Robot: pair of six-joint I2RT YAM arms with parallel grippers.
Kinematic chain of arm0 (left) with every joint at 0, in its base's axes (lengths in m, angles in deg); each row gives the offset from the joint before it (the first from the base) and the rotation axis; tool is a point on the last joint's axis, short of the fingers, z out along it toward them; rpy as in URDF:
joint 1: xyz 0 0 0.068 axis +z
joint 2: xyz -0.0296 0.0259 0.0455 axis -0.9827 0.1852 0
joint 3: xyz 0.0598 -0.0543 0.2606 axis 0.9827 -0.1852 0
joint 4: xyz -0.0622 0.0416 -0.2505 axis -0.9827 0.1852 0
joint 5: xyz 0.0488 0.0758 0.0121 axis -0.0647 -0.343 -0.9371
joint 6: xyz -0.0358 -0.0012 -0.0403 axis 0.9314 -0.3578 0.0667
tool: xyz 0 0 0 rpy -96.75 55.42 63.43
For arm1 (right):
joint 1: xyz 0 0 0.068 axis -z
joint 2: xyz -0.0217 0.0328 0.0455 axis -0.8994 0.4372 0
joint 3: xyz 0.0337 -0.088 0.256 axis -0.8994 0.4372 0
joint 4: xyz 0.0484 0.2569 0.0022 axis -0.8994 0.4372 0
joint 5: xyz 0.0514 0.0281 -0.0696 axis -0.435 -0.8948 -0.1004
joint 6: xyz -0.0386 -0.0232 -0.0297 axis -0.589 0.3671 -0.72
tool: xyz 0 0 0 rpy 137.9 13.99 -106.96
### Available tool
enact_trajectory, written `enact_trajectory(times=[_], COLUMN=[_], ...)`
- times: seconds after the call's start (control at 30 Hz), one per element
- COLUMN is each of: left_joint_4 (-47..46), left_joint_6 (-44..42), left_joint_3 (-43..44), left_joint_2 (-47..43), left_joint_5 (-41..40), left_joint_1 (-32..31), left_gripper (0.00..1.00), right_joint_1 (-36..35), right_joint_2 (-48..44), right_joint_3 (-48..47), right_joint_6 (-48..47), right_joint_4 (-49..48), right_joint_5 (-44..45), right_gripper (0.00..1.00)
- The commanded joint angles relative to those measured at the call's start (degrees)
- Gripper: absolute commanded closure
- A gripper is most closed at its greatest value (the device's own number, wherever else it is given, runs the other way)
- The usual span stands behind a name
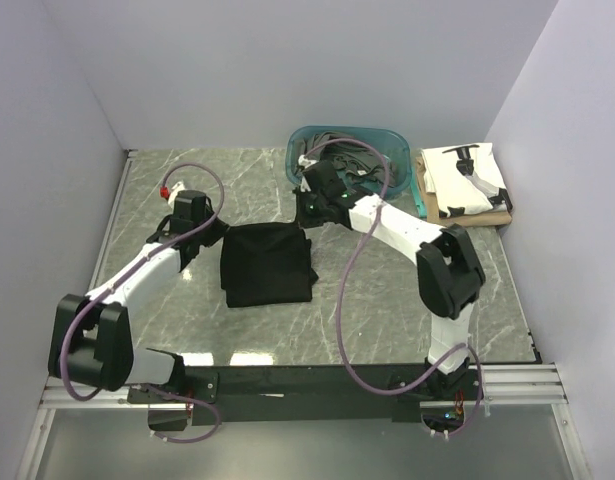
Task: Fold and stack the t-shirts
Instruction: Fold the tshirt
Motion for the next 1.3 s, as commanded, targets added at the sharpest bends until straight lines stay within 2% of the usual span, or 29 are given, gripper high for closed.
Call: enact_trajectory(times=[0.0, 0.1, 0.4, 0.53, 0.8, 0.9, 0.93, 1.0, 1.03, 1.1, 1.13, 1.2, 1.23, 1.27], left_joint_4=[-1.28, -1.55, -1.02, 0.47, 1.79, 1.7, 2.14, 2.49, 2.75, 3.19, 3.54, 3.99, 4.42, 5.04], left_joint_6=[-1.1, -1.54, -3.12, -3.74, -5.23, -5.85, -5.93, -6.37, -6.37, -6.99, -6.99, -7.25, -7.25, -7.43], left_joint_3=[0.06, 1.73, 9.2, 12.45, 17.82, 18.69, 18.96, 19.58, 19.84, 20.19, 20.28, 20.19, 20.02, 19.84], left_joint_2=[-2.85, -1.8, 10.5, 15.68, 24.12, 25.71, 26.23, 26.33, 25.98, 25.19, 23.71, 21.59, 19.23, 17.99], left_joint_5=[-0.35, -0.61, -2.8, -4.22, -4.04, -3.95, -4.04, -3.78, -3.43, -2.9, -2.81, -3.07, -3.25, -3.34], left_joint_1=[-1.02, -1.29, -1.29, -1.29, -1.29, -1.29, -1.37, -1.37, -1.29, -1.29, -1.29, -1.29, -1.29, -1.37], left_gripper=[0.99, 0.99, 0.99, 0.96, 0.91, 0.73, 0.61, 0.53, 0.4, 0.3, 0.19, 0.05, 0.01, 0.01], right_joint_1=[-0.3, 0.05, 3.31, 4.36, 5.15, 5.51, 5.59, 5.59, 5.59, 5.59, 5.51, 5.42, 5.24, 5.07], right_joint_2=[-4.5, -5.47, -0.47, 4.27, 9.55, 11.49, 12.1, 12.37, 12.2, 11.5, 10.1, 6.51, 5.18, 3.68], right_joint_3=[2.25, 3.92, 0.5, -3.02, -6.88, -8.55, -8.82, -9.7, -9.96, -10.4, -10.23, -8.66, -7.87, -6.9], right_joint_6=[2.47, 4.14, 4.85, 2.83, 3.7, 4.49, 4.4, 4.23, 3.88, 3.44, 2.74, 2.21, 2.12, 2.12], right_joint_4=[-1.83, -1.3, 0.37, 0.99, 1.34, 2.92, 3.44, 3.97, 4.41, 4.94, 4.68, 3.72, 2.84, 2.13], right_joint_5=[2.48, 3.8, 3.8, 0.55, 3.8, 6.43, 6.44, 6.44, 6.44, 5.91, 5.21, 3.28, 2.66, 2.22], right_gripper=[1.0, 1.0, 1.0, 1.0, 1.0, 0.99, 0.97, 0.87, 0.8, 0.73, 0.66, 0.57, 0.53, 0.52])
